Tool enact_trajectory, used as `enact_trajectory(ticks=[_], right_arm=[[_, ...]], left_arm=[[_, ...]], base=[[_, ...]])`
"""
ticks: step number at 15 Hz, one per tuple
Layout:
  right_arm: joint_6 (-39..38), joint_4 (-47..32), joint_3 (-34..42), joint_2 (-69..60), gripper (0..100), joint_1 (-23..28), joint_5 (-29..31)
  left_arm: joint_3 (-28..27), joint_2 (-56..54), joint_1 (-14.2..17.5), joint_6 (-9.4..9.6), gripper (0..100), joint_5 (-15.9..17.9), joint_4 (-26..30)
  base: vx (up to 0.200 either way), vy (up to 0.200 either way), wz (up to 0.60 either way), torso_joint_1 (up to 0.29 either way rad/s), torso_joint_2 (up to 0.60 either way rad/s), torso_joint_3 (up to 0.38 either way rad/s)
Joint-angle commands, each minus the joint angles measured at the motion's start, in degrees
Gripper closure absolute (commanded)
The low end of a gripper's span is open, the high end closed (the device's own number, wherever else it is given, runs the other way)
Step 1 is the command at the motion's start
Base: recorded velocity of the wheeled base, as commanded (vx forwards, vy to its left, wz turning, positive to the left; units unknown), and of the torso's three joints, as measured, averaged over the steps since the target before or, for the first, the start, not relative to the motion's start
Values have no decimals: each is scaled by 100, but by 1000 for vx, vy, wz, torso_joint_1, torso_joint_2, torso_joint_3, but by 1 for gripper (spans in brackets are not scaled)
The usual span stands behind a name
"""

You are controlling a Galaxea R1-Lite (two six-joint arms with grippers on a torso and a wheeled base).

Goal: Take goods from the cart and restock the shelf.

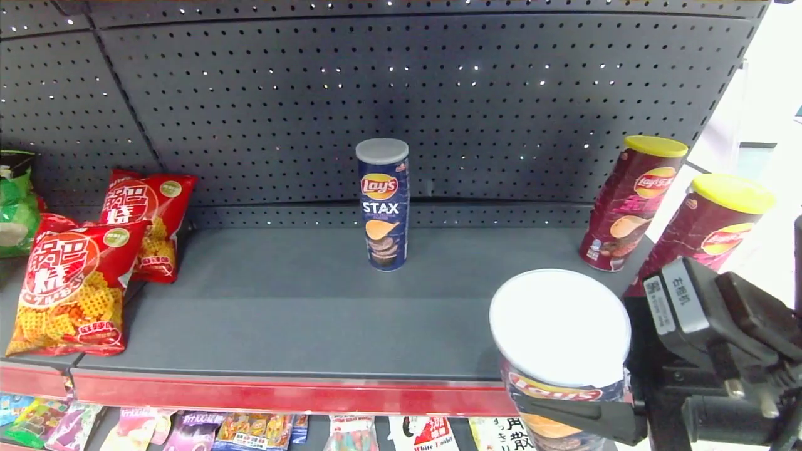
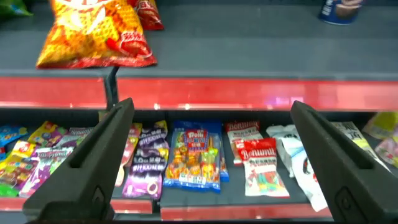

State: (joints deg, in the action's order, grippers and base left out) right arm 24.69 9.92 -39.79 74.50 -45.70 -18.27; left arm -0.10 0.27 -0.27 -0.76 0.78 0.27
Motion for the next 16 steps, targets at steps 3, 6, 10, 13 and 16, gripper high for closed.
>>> enact_trajectory(ticks=[3, 6, 10, 13, 16], right_arm=[[1, -8, 15, -14, 100, 9, -1], [1, 1, -20, -23, 100, 18, -1], [-175, 185, 15, -49, 100, 18, 8], [-342, 194, 6, -58, 100, 9, 8], [-473, 194, -29, -155, 100, -18, -1]], left_arm=[[1, 8, 0, 5, 0, 1, 0], [1, 8, 0, -4, 0, 1, 0], [-8, 26, 0, 5, 0, 19, 0], [-8, 43, 0, 32, 0, 27, 0], [-8, 17, -8, 322, 0, 238, -18]], base=[[0, 0, 0, 0, 0, 0], [0, 0, 0, 0, 0, 0], [0, 0, 0, 0, 0, 0], [0, 0, 0, 0, 0, 0], [0, 0, 0, 0, 0, 0]])
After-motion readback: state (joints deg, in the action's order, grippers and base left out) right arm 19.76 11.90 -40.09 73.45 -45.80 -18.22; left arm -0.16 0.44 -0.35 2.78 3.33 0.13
